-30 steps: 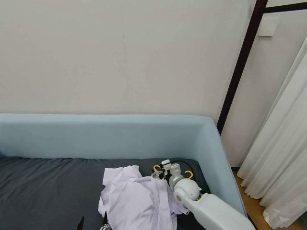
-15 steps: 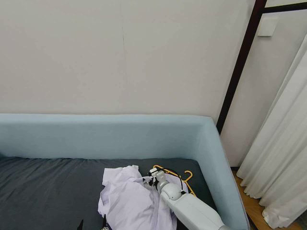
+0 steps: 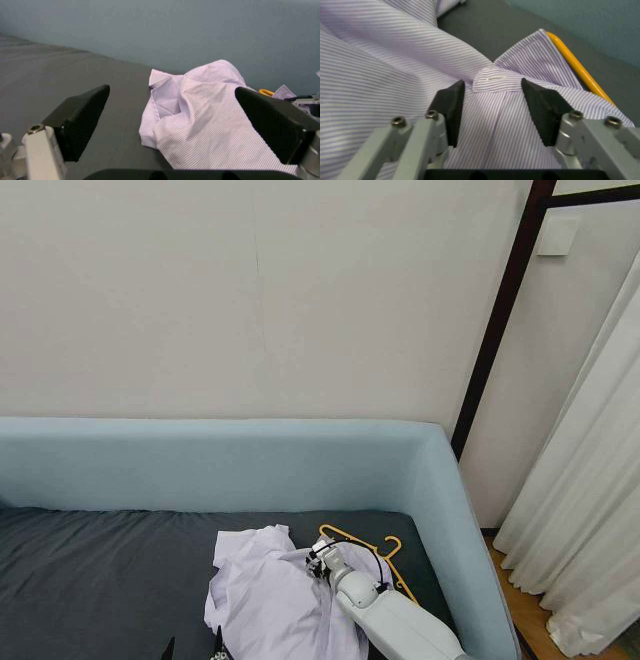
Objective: Pick up the clothes from the sofa and hang them on the clothes hanger.
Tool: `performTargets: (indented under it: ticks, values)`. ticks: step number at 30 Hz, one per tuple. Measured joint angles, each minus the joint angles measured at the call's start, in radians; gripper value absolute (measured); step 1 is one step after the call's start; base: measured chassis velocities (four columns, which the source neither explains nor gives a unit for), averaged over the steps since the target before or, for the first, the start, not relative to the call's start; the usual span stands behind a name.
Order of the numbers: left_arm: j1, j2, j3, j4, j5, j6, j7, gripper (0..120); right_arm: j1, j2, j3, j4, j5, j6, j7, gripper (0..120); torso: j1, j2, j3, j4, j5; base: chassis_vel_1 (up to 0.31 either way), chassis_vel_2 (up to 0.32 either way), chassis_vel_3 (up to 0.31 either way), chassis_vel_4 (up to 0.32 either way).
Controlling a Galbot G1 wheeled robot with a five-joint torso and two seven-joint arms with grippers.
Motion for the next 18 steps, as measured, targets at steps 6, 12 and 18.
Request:
performTargets:
  ticks: [6,12,18]
  values:
    - [0.000,-0.001,0.000,0.000,-0.001,-0.003,0.001,99,-0.001,-0.007,0.004,-0.004,-0.008,-0.014,0.000,26,0.000,0.000,0.000,0.0000,0.0000,0.000,0.000,0.000,0.000]
    - [-0.005,-0.002,0.001,0.004,-0.002,-0.004,0.001,99,-0.001,-0.018,0.003,-0.003,0.007,-0.044,-0.023,7,0.000,0.000,0.000,-0.0001,0.0000,0.000,0.000,0.000,0.000]
    - [-0.003,-0.003,0.002,0.004,-0.002,-0.006,0.002,99,-0.017,-0.023,0.033,0.034,0.066,-0.043,-0.004,0,0.000,0.000,0.000,0.0001,0.0001,0.000,0.000,0.000,0.000]
